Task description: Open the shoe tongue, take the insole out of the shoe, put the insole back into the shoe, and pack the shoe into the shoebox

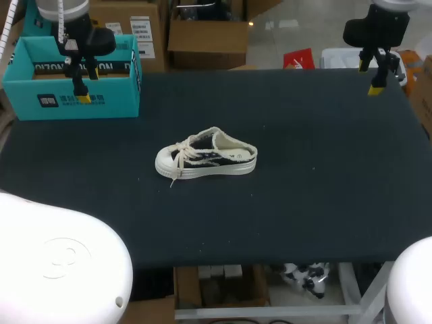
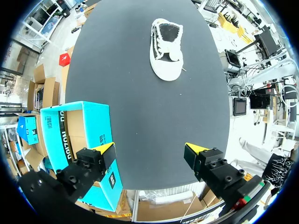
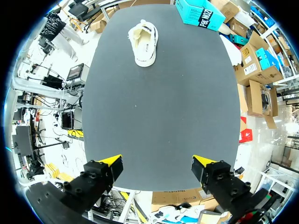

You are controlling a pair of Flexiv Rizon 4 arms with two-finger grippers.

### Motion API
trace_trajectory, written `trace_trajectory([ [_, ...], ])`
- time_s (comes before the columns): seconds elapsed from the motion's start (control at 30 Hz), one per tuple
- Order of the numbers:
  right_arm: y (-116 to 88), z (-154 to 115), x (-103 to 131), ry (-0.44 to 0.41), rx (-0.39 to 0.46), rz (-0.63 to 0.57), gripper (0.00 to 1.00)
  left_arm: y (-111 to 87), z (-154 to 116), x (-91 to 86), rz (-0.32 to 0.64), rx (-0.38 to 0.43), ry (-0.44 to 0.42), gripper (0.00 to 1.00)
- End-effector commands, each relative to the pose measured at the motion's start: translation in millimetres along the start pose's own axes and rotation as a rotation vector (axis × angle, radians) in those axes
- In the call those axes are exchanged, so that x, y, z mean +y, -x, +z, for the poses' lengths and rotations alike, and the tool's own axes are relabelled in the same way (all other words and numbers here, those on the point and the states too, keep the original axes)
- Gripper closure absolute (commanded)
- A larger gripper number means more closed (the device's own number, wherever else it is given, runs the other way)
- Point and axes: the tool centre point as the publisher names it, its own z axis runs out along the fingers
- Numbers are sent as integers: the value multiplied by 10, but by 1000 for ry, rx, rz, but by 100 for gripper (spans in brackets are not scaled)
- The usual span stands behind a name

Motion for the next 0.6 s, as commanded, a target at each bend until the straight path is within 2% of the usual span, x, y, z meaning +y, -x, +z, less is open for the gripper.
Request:
trace_trajectory([
  [0.03, -20, 93, 112, 121, -15, 10, 0, -33, 8, -69, -86, -16, -8, 0],
  [0.07, -26, 140, 146, 150, 2, 34, 0, -55, 19, -99, -118, -30, -1, 0],
  [0.1, -42, 197, 198, 165, -3, 7, 0, -66, 27, -130, -167, -25, -2, 0],
  [0.17, -75, 282, 280, 250, -12, 20, 0, -116, 36, -164, -207, -41, -17, 0],
  [0.3, -143, 438, 470, 361, -37, 30, 0, -190, 76, -227, -336, -29, -34, 0],
  [0.4, -184, 552, 668, 410, -42, 44, 0, -259, 119, -290, -448, -35, -18, 0],
  [0.47, -196, 624, 769, 437, -47, 48, 0, -322, 135, -352, -502, 1, -35, 0],
  [0.6, -255, 734, 1043, 509, -58, 59, 0, -422, 174, -469, -622, 20, -37, 0],
])
